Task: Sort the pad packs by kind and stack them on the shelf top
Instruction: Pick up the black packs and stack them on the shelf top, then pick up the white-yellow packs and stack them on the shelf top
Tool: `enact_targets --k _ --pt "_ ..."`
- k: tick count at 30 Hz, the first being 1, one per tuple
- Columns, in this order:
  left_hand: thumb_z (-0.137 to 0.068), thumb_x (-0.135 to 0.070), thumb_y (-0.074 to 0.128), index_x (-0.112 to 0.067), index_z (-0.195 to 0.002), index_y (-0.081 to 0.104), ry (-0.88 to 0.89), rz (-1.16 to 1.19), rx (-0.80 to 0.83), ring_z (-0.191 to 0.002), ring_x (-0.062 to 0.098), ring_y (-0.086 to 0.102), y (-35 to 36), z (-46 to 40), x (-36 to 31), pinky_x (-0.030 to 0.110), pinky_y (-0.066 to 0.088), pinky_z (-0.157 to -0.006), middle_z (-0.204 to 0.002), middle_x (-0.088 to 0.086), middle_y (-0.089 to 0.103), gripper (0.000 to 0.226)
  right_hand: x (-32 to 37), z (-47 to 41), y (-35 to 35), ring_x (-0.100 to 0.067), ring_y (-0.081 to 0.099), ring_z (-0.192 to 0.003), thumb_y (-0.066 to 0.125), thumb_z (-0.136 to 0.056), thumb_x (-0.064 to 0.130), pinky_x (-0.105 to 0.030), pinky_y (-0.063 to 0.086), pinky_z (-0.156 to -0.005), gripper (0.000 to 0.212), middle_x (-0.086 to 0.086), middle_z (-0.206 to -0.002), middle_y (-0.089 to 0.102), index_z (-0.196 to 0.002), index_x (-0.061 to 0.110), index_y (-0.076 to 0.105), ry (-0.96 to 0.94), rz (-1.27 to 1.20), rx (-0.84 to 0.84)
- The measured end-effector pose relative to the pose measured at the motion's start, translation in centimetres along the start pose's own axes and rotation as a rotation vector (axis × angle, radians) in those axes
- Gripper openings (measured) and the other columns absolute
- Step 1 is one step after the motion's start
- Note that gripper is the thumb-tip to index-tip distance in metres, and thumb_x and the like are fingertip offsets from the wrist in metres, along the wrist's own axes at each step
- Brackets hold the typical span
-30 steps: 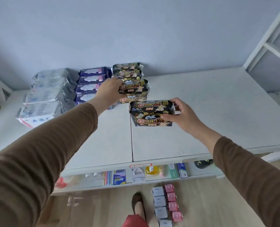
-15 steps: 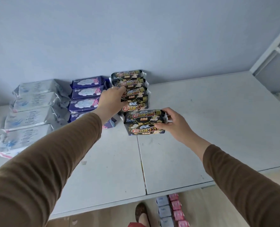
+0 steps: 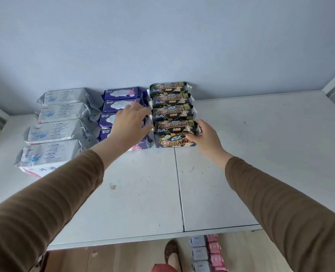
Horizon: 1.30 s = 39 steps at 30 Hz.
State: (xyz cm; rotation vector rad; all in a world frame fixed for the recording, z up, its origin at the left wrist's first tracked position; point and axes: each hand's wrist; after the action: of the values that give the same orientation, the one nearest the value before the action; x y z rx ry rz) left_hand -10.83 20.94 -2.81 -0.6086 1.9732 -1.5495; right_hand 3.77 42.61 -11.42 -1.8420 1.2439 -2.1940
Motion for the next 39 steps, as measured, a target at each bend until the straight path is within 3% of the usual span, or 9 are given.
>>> enact_targets --k 6,10,13,21,25,30,34,39 --pt "-0.089 -0.039 0.064 -0.025 -0.122 0.061 -0.054 0.02 -0.016 -0.111 0.025 0.053 -0.2 3.0 -1.2 0.043 0.044 -0.09 -0.123 0.001 0.058 0.036 0.2 1.2 0.2 -0.018 0.058 -0.112 0.075 -0.083 0.024 -0.028 0.043 -0.085 0.054 0.001 -0.124 0.062 -0.132 0.018 0.052 0.007 -0.016 -0.038" --pt "-0.089 -0.036 0.064 -0.024 -0.124 0.06 -0.101 0.046 -0.031 -0.112 0.026 0.052 -0.4 6.3 -3.4 0.045 0.046 -0.091 -0.121 0.001 0.058 0.038 -0.2 4.4 -2.0 -0.018 0.051 -0.122 0.075 -0.084 0.027 -0.035 0.044 -0.1 0.065 -0.004 -0.134 0.053 -0.14 0.014 0.045 0.01 -0.003 -0.046" --pt "-0.089 -0.039 0.064 -0.022 -0.125 0.06 -0.115 0.047 -0.027 -0.11 0.026 0.052 -0.2 10.1 -6.2 0.042 0.047 -0.087 -0.119 0.002 0.06 0.039 -1.0 8.9 -4.5 -0.019 0.05 -0.125 0.071 -0.087 0.024 -0.038 0.042 -0.105 0.057 -0.003 -0.135 0.052 -0.138 0.015 0.047 -0.025 0.013 0.007" --pt "-0.089 -0.035 0.066 -0.022 -0.119 0.065 -0.227 0.114 -0.014 -0.106 0.027 0.054 2.9 24.8 -17.8 0.038 0.045 -0.082 -0.115 -0.001 0.063 0.033 -5.9 24.9 -12.1 -0.01 0.045 -0.121 0.065 -0.09 0.025 -0.021 0.035 -0.095 0.042 0.009 -0.13 0.055 -0.131 0.024 0.054 -0.265 0.118 0.134" --pt "-0.087 -0.031 0.069 -0.022 -0.115 0.066 -0.22 0.179 0.047 -0.103 0.027 0.054 6.0 31.5 -22.7 0.037 0.045 -0.076 -0.11 -0.002 0.064 0.029 -10.4 32.1 -13.7 -0.016 0.049 -0.113 0.067 -0.09 0.021 -0.027 0.039 -0.094 0.035 0.004 -0.121 0.059 -0.124 0.02 0.06 -0.289 0.182 0.153" --pt "-0.086 -0.033 0.07 -0.021 -0.116 0.066 -0.226 0.214 0.236 -0.106 0.027 0.054 12.3 38.2 -26.2 0.039 0.046 -0.084 -0.11 -0.002 0.064 0.033 -17.8 39.5 -12.4 -0.017 0.049 -0.116 0.068 -0.09 0.022 -0.021 0.033 -0.091 0.034 0.001 -0.121 0.059 -0.123 0.018 0.06 -0.142 0.258 0.245" --pt "-0.087 -0.039 0.066 -0.027 -0.122 0.063 -0.218 0.235 0.425 -0.111 0.022 0.052 19.0 43.3 -27.8 0.037 0.046 -0.087 -0.115 -0.006 0.061 0.037 -24.0 44.7 -9.3 -0.019 0.05 -0.114 0.068 -0.089 0.022 -0.031 0.041 -0.091 0.034 0.004 -0.119 0.057 -0.122 0.024 0.059 0.05 0.265 0.303" --pt "-0.089 -0.042 0.062 -0.031 -0.129 0.056 -0.26 0.253 0.604 -0.116 0.017 0.05 29.6 49.7 -28.4 0.033 0.047 -0.084 -0.122 -0.008 0.057 0.042 -32.5 50.0 -2.8 -0.018 0.049 -0.117 0.066 -0.09 0.023 -0.028 0.04 -0.09 0.036 0.003 -0.124 0.055 -0.125 0.023 0.056 0.188 0.298 0.427"
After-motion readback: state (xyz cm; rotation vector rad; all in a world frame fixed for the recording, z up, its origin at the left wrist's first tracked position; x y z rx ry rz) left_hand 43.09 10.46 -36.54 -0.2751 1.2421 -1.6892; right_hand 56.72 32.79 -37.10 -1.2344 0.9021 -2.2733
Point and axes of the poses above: each hand's wrist, its own z-axis away from the middle knuckle, its own y-axis out of the palm, x = y × z
